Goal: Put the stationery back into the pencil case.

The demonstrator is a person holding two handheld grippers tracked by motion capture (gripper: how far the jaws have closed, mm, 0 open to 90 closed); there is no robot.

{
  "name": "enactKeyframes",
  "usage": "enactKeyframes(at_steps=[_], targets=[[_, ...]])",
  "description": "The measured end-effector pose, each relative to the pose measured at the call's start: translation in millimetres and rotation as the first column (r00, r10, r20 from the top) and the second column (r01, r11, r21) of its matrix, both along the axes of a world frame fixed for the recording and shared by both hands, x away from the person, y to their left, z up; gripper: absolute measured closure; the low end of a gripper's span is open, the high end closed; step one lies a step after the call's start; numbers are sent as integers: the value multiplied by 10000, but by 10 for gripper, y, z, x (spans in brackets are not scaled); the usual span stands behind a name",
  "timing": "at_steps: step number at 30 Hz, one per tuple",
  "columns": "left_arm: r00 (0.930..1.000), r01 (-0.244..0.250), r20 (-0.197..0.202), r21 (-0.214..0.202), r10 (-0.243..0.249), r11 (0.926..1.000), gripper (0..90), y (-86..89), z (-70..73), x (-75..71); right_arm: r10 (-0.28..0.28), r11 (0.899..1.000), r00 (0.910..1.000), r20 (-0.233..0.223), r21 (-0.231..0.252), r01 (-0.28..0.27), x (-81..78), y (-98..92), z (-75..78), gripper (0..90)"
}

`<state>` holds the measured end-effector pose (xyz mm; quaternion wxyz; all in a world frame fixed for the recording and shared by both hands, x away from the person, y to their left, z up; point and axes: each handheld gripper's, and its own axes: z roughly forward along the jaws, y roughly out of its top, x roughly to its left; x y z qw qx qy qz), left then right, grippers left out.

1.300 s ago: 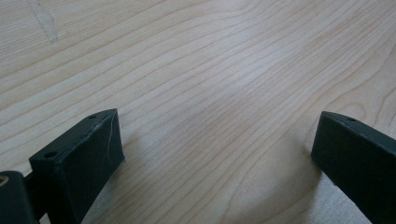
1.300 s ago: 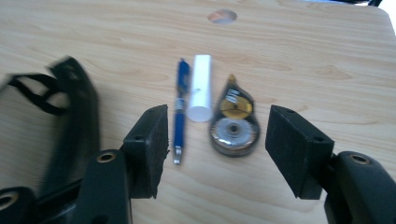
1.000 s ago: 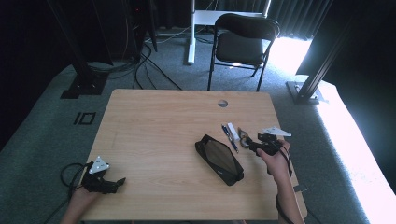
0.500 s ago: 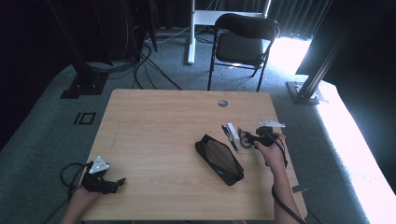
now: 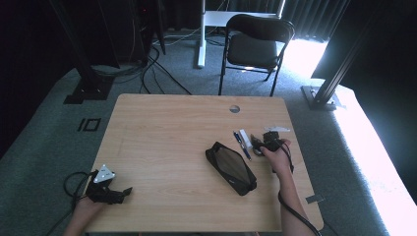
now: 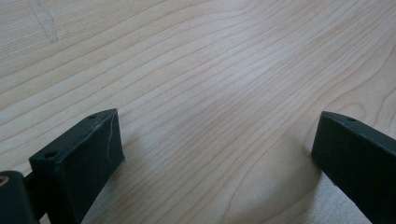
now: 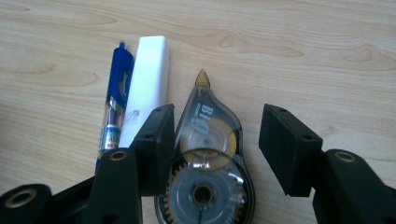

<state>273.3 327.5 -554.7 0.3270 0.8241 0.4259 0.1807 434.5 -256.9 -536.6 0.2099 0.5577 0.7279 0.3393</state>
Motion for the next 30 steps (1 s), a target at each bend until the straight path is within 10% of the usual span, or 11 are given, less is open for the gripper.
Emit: enactKeyframes(at_steps=[30], targets=[[10000,2,0,0,-2,10000,22,0,0,0,38,9972,9997,-249,-742,-56,34,47,-104,480]])
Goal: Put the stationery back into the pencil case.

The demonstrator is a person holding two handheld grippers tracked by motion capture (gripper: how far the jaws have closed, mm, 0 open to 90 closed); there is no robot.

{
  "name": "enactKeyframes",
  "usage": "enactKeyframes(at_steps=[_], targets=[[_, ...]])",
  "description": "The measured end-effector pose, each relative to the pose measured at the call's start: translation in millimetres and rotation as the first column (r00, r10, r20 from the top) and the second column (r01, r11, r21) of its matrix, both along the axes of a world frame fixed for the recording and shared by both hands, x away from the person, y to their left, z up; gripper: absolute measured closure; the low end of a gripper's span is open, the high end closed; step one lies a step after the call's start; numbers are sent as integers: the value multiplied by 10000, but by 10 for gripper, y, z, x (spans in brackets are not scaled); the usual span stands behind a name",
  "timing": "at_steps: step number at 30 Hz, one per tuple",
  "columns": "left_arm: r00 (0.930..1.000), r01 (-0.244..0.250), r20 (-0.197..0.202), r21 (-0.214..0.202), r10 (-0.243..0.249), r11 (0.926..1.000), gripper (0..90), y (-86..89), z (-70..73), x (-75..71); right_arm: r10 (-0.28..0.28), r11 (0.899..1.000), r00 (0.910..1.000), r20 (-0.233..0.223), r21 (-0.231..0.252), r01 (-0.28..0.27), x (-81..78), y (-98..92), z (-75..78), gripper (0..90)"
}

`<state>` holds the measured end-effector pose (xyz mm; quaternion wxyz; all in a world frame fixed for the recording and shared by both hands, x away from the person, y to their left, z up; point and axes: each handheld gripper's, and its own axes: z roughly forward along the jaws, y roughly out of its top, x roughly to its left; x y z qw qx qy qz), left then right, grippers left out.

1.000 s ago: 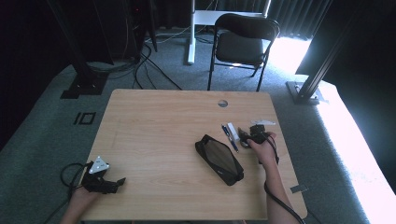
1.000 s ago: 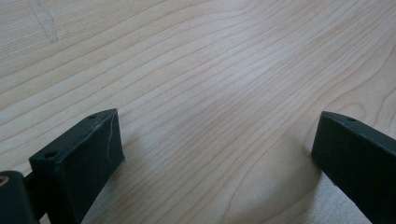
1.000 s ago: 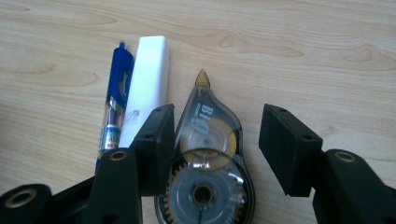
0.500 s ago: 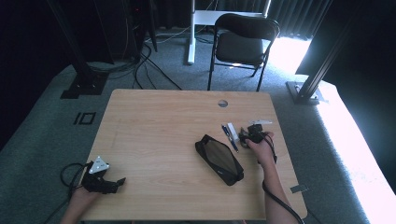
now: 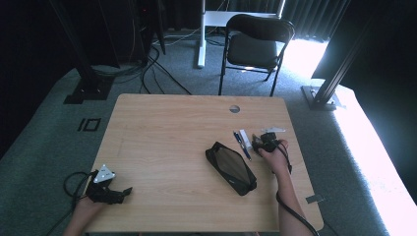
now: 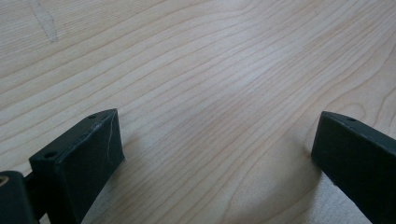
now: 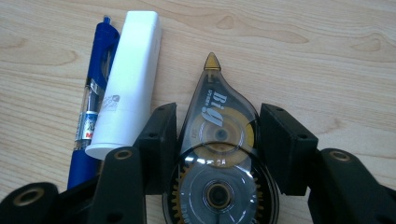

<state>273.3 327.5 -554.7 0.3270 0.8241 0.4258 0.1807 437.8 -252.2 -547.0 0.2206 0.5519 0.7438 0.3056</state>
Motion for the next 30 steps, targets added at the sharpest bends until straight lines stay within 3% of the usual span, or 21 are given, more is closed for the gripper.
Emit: enactKeyframes(at_steps=[7,17,30], targets=[[10000,0,1,1,0,10000,22,0,0,0,-166,9988,9998,-130,462,172,-4,-60,13,492],[10000,6,1,6,-6,10000,22,1,0,1,-305,9973,9987,-410,650,331,-52,-145,139,495],[10000,0,-1,1,0,10000,22,0,0,0,-195,9983,9998,-8,555,195,-202,-160,419,498]])
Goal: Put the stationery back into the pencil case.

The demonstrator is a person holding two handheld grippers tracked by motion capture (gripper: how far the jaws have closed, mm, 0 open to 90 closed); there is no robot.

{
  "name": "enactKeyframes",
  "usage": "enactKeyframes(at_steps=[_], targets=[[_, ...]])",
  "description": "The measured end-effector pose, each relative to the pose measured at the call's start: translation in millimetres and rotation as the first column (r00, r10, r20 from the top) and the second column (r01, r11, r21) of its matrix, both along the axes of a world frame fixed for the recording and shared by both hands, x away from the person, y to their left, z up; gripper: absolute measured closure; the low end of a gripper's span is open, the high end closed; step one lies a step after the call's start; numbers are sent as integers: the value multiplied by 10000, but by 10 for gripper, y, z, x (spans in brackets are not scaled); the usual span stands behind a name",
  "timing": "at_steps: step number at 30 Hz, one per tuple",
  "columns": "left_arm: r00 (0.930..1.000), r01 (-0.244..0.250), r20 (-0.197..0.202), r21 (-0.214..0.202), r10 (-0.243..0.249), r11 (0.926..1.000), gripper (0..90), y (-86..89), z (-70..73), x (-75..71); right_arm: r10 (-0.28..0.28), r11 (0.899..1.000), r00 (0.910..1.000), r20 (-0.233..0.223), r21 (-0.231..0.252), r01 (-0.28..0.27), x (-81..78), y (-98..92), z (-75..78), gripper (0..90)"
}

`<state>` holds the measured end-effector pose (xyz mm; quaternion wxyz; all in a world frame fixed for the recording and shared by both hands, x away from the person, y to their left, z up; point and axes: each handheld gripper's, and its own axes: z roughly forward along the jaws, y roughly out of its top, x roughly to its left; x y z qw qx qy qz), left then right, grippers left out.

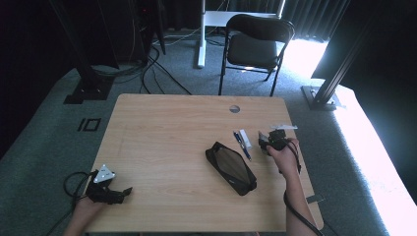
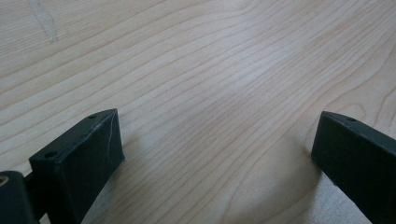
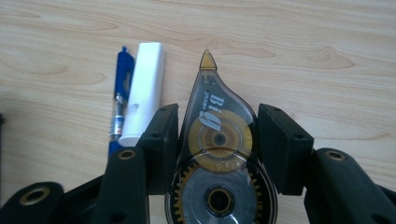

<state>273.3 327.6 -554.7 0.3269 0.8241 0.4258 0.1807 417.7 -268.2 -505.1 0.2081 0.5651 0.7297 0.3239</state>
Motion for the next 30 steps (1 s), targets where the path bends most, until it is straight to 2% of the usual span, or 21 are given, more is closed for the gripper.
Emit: enactKeyframes(at_steps=[6,11,15,18,21,27,30], targets=[[10000,3,5,3,-3,10000,22,0,0,0,117,9999,9999,122,4,-117,-79,11,86,498],[10000,2,2,0,-2,10000,22,0,0,0,280,9995,9992,282,119,-283,-194,66,216,499],[10000,-1,1,-3,1,10000,22,0,0,0,761,9970,9958,508,113,-768,-294,175,350,500],[10000,3,3,4,-3,10000,22,0,0,0,913,9958,9938,636,57,-918,-330,223,405,500],[10000,4,4,3,-4,10000,22,0,0,0,1363,9905,9869,861,61,-1374,-411,342,515,500],[10000,0,0,0,0,10000,22,0,0,0,1752,9833,9802,924,336,-1790,-510,465,591,500],[10000,0,0,-2,0,10000,22,0,0,0,2218,9734,9686,1125,324,-2267,-600,575,658,500]])
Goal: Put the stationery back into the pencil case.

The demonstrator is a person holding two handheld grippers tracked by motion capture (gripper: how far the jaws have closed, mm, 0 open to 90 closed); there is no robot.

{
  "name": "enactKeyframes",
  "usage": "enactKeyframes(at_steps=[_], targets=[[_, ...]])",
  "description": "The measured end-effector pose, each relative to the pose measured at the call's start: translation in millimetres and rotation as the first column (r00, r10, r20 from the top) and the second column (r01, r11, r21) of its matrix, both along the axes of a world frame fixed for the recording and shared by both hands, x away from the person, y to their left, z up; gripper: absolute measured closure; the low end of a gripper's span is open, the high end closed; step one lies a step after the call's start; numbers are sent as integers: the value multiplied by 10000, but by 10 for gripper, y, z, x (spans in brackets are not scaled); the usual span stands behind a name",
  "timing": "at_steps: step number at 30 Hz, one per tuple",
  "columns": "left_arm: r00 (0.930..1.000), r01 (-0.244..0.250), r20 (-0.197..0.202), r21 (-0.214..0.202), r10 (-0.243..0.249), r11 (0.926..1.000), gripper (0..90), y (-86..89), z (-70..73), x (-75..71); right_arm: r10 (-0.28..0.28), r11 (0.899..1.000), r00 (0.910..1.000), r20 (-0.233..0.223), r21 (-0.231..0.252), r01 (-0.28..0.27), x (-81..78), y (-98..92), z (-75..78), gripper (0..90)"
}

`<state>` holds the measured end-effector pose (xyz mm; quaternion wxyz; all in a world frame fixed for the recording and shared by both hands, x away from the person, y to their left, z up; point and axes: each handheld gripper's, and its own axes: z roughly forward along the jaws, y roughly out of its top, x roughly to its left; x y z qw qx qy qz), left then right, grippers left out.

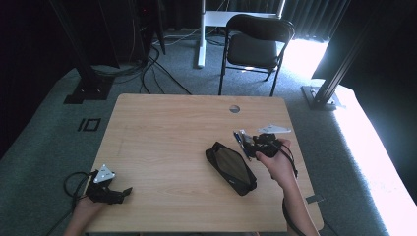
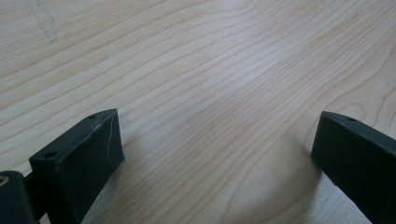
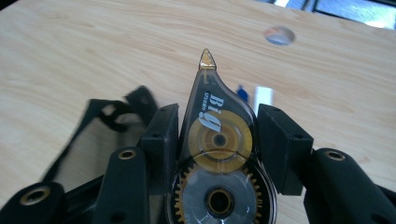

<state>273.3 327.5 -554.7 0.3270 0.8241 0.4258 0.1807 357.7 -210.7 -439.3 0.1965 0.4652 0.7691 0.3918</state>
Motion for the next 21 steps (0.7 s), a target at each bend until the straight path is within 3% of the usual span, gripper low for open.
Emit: enactKeyframes(at_steps=[5,13,21], targets=[[10000,6,4,10,-6,10000,22,1,0,1,444,9990,9990,-19,-46,-444,-59,93,39,500],[10000,6,5,11,-6,10000,22,1,0,1,1400,9898,9901,-129,-245,-1403,-173,332,32,500],[10000,11,8,14,-11,10000,22,1,0,1,1686,9848,9830,-723,-300,-1711,-178,454,-50,500]])
